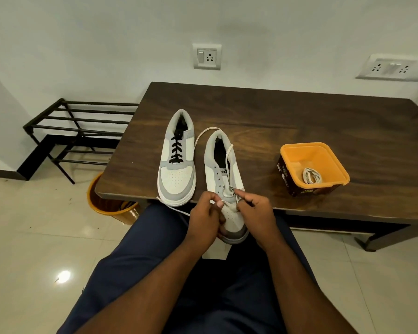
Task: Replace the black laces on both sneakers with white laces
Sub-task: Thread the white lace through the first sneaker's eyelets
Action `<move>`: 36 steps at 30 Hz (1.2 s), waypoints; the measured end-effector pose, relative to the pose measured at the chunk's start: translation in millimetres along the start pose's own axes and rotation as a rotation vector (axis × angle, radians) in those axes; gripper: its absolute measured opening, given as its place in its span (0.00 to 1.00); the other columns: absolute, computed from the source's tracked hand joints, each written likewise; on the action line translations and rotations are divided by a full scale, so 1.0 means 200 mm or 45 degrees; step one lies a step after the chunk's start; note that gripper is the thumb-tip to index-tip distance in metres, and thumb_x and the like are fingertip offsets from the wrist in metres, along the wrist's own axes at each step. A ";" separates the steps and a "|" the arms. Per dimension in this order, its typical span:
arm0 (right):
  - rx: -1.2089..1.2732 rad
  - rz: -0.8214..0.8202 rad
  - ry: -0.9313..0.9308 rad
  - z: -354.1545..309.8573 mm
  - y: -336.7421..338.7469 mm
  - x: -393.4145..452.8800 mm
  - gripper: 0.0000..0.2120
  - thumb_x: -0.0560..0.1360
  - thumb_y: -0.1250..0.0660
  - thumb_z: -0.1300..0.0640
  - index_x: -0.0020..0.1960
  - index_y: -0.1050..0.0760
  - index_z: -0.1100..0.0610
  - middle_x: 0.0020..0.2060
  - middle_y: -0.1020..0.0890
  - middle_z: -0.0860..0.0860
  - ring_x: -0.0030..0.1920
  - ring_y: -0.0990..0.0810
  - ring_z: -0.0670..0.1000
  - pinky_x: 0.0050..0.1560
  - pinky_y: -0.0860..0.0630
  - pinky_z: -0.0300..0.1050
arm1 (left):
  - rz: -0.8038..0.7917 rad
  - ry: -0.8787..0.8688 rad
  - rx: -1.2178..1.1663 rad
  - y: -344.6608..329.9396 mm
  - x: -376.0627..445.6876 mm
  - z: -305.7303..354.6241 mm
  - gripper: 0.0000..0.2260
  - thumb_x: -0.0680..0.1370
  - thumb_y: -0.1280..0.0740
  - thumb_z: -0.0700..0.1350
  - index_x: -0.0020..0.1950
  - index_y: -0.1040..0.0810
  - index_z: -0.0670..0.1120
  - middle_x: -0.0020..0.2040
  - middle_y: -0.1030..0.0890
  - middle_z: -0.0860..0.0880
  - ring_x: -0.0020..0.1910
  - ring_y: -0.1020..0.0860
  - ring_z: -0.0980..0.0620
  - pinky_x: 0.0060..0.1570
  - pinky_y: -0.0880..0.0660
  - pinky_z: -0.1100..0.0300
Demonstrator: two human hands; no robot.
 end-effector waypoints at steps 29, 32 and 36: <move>0.232 -0.607 0.302 -0.36 -0.22 -0.09 0.22 0.77 0.34 0.66 0.67 0.30 0.50 0.46 0.15 0.55 0.50 0.16 0.52 0.58 0.22 0.52 | -0.490 -0.174 -0.095 0.11 -0.11 0.46 0.32 0.81 0.46 0.32 0.78 0.47 0.60 0.25 0.34 0.49 0.24 0.38 0.57 0.27 0.37 0.62; 0.332 -0.415 0.315 -0.36 -0.15 -0.07 0.11 0.76 0.34 0.68 0.57 0.22 0.59 0.39 0.15 0.56 0.43 0.16 0.52 0.49 0.20 0.44 | -0.385 -0.239 -0.095 0.19 -0.08 0.47 0.28 0.83 0.44 0.36 0.78 0.44 0.61 0.25 0.36 0.48 0.23 0.37 0.56 0.32 0.34 0.58; 0.359 -0.268 0.243 -0.31 -0.03 -0.02 0.06 0.74 0.32 0.67 0.48 0.18 0.61 0.37 0.15 0.56 0.39 0.17 0.52 0.46 0.19 0.43 | -0.137 -0.274 -0.058 0.34 -0.01 0.40 0.23 0.83 0.40 0.40 0.74 0.36 0.59 0.26 0.32 0.48 0.24 0.34 0.57 0.26 0.34 0.66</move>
Point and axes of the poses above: each hand's wrist, its own x-axis towards the middle knuckle, its own y-axis out of the back of the hand, z = x × y, the point moved 7 cm from there along x, towards the middle knuckle
